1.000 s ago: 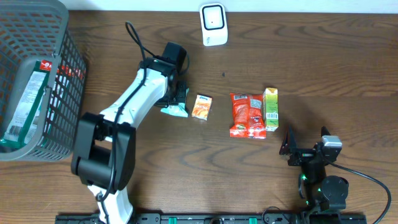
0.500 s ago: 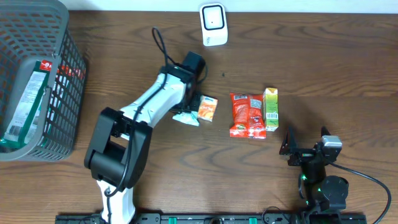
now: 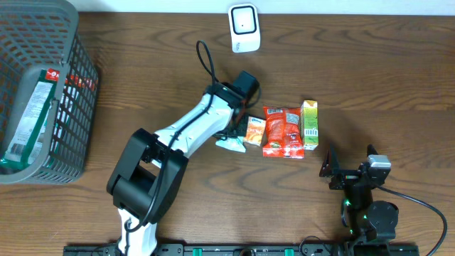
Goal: Scan the item barcode
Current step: 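Lift the wipes pack out and carry it beside the Kleenex pack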
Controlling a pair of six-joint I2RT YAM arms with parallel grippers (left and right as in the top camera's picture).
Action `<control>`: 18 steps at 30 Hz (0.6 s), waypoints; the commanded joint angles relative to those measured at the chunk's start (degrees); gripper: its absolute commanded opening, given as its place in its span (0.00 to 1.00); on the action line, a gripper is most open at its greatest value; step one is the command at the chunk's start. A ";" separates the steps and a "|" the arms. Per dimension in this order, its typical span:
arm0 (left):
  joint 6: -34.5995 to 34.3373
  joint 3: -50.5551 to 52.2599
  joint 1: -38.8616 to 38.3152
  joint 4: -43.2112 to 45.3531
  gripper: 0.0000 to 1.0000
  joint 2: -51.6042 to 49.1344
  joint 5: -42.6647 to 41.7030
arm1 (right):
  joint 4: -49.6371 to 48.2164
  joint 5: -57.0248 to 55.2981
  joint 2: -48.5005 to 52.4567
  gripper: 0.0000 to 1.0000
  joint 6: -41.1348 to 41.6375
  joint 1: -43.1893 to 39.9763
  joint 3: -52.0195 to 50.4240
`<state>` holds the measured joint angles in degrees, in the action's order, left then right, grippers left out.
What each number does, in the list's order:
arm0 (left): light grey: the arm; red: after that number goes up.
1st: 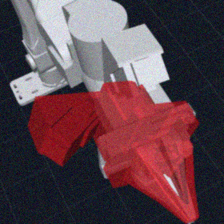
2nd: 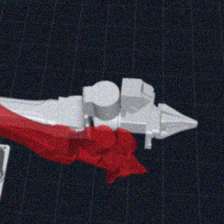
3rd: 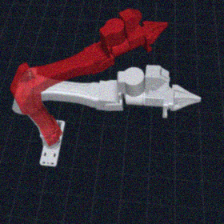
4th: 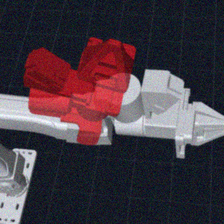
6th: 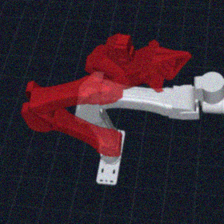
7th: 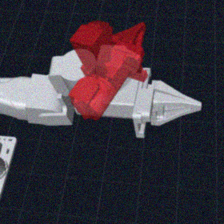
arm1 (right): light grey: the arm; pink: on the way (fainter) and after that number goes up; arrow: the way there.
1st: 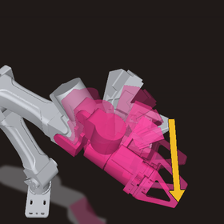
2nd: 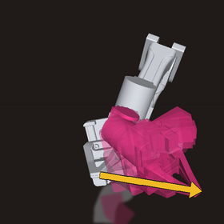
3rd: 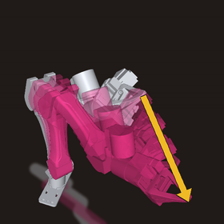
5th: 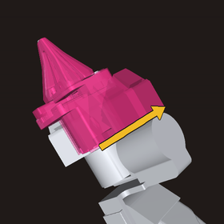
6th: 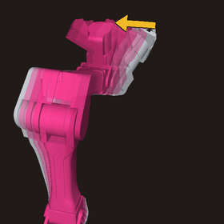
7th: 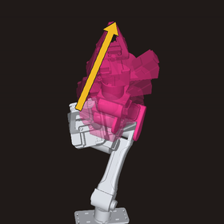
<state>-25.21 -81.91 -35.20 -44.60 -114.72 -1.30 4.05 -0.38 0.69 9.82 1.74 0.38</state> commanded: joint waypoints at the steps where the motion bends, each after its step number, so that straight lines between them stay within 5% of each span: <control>1: -7.89 0.76 -1.42 -0.35 0.11 -0.81 0.26 | 0.24 0.26 -0.28 0.99 -0.68 -0.24 -0.09; 7: -10.05 0.81 -2.95 -0.48 0.17 -0.81 0.24 | 0.24 0.26 -0.28 0.99 -0.68 -0.24 -0.09; 18: -5.20 0.46 -2.80 -0.24 0.63 -0.11 0.33 | 0.24 0.26 -0.28 0.99 -0.68 -0.24 -0.07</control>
<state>-33.34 -81.87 -38.61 -44.86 -114.72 -1.30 4.05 -0.38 0.69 9.82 1.74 0.38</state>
